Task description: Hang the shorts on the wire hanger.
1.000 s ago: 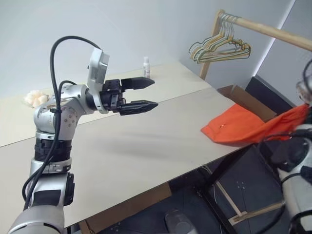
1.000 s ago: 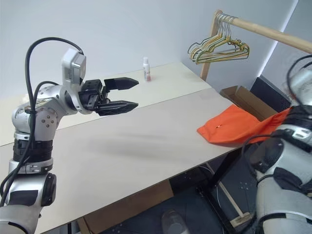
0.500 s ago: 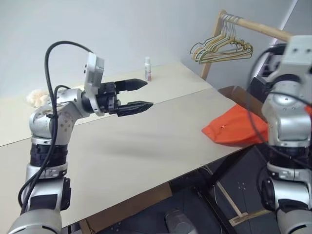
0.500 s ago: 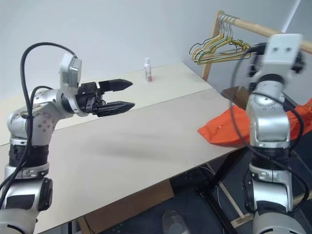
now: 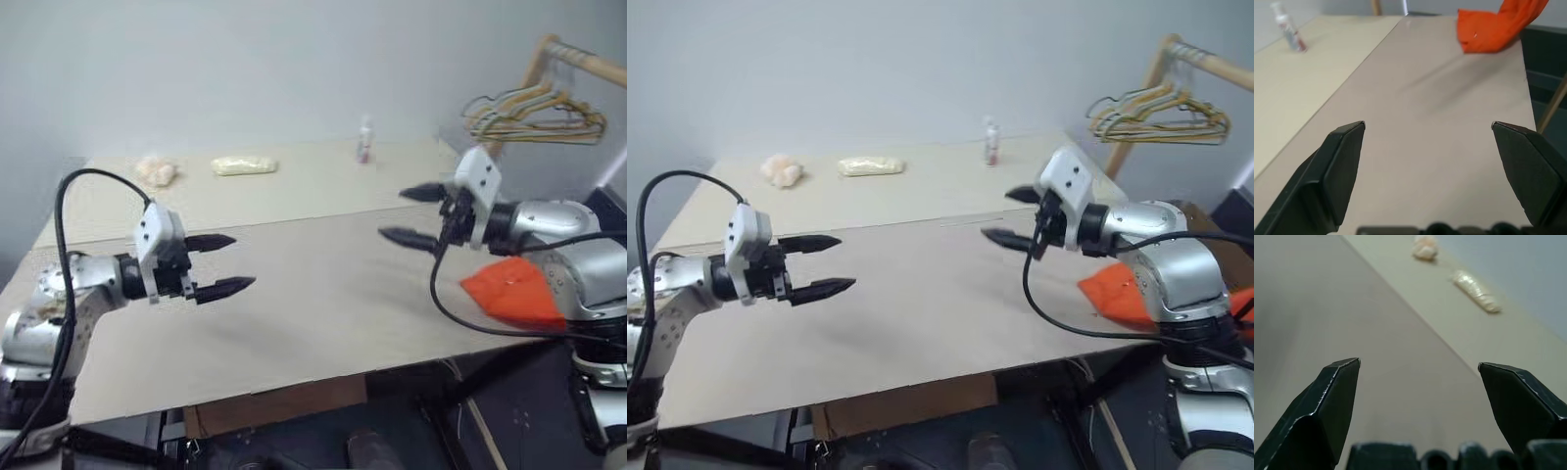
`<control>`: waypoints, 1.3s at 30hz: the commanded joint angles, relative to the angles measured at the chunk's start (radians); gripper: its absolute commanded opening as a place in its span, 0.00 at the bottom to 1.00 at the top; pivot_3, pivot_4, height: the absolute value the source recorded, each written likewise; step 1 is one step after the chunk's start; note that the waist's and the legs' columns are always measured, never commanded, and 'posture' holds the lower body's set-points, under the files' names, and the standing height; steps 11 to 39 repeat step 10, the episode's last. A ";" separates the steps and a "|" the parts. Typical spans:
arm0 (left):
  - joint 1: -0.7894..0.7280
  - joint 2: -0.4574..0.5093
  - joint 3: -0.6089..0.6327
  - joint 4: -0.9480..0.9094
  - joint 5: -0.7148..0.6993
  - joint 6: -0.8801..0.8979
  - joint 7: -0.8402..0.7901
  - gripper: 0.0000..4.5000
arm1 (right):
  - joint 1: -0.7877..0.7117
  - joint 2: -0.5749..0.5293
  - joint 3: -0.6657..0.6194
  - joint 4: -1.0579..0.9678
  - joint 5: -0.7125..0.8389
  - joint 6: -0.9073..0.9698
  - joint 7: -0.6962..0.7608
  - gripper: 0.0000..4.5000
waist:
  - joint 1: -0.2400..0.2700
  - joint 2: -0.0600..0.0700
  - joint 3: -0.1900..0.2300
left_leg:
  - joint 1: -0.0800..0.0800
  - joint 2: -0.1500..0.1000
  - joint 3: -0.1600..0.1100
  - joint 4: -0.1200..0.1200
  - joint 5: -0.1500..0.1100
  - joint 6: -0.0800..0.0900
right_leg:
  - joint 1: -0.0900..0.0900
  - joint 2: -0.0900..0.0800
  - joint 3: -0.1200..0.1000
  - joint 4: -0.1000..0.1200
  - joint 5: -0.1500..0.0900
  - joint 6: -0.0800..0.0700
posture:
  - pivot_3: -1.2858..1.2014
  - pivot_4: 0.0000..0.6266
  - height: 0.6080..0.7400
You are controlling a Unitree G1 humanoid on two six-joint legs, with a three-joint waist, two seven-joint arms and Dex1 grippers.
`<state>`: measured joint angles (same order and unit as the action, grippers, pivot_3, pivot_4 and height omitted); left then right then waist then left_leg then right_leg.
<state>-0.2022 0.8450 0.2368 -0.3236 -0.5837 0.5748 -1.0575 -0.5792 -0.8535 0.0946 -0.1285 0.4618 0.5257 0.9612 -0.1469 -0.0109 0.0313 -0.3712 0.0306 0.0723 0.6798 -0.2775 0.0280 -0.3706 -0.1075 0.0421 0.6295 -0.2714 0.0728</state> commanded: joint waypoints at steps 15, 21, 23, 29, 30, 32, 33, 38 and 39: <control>0.055 0.042 0.062 -0.077 -0.020 0.000 0.030 1.00 | 0.058 -0.008 -0.029 -0.046 -0.053 -0.040 0.086 0.99 | 0.116 0.000 0.000 | -0.001 -0.001 0.006 0.000 0.000 0.000 | -0.003 0.002 0.000 0.000 0.001 -0.003 | 0.51 0.00 1.00; 0.055 0.042 0.062 -0.077 -0.020 0.000 0.030 1.00 | 0.058 -0.008 -0.029 -0.046 -0.053 -0.040 0.086 0.99 | 0.116 0.000 0.000 | -0.001 -0.001 0.006 0.000 0.000 0.000 | -0.003 0.002 0.000 0.000 0.001 -0.003 | 0.51 0.00 1.00; 0.055 0.042 0.062 -0.077 -0.020 0.000 0.030 1.00 | 0.058 -0.008 -0.029 -0.046 -0.053 -0.040 0.086 0.99 | 0.116 0.000 0.000 | -0.001 -0.001 0.006 0.000 0.000 0.000 | -0.003 0.002 0.000 0.000 0.001 -0.003 | 0.51 0.00 1.00; 0.055 0.042 0.062 -0.077 -0.020 0.000 0.030 1.00 | 0.058 -0.008 -0.029 -0.046 -0.053 -0.040 0.086 0.99 | 0.116 0.000 0.000 | -0.001 -0.001 0.006 0.000 0.000 0.000 | -0.003 0.002 0.000 0.000 0.001 -0.003 | 0.51 0.00 1.00; 0.055 0.042 0.062 -0.077 -0.020 0.000 0.030 1.00 | 0.058 -0.008 -0.029 -0.046 -0.053 -0.040 0.086 0.99 | 0.116 0.000 0.000 | -0.001 -0.001 0.006 0.000 0.000 0.000 | -0.003 0.002 0.000 0.000 0.001 -0.003 | 0.51 0.00 1.00; 0.055 0.042 0.062 -0.077 -0.020 0.000 0.030 1.00 | 0.058 -0.008 -0.029 -0.046 -0.053 -0.040 0.086 0.99 | 0.116 0.000 0.000 | -0.001 -0.001 0.006 0.000 0.000 0.000 | -0.003 0.002 0.000 0.000 0.001 -0.003 | 0.51 0.00 1.00; 0.055 0.042 0.062 -0.077 -0.020 0.000 0.030 1.00 | 0.058 -0.008 -0.029 -0.046 -0.053 -0.040 0.086 0.99 | 0.116 0.000 0.000 | -0.001 -0.001 0.006 0.000 0.000 0.000 | -0.003 0.002 0.000 0.000 0.001 -0.003 | 0.51 0.00 1.00; 0.055 0.042 0.062 -0.077 -0.020 0.000 0.030 1.00 | 0.058 -0.008 -0.029 -0.046 -0.053 -0.040 0.086 0.99 | 0.116 0.000 0.000 | -0.001 -0.001 0.006 0.000 0.000 0.000 | -0.003 0.002 0.000 0.000 0.001 -0.003 | 0.51 0.00 1.00; 0.055 0.042 0.062 -0.077 -0.020 0.000 0.030 1.00 | 0.058 -0.008 -0.029 -0.046 -0.053 -0.040 0.086 0.99 | 0.116 0.000 0.000 | -0.001 -0.001 0.006 0.000 0.000 0.000 | -0.003 0.002 0.000 0.000 0.001 -0.003 | 0.51 0.00 1.00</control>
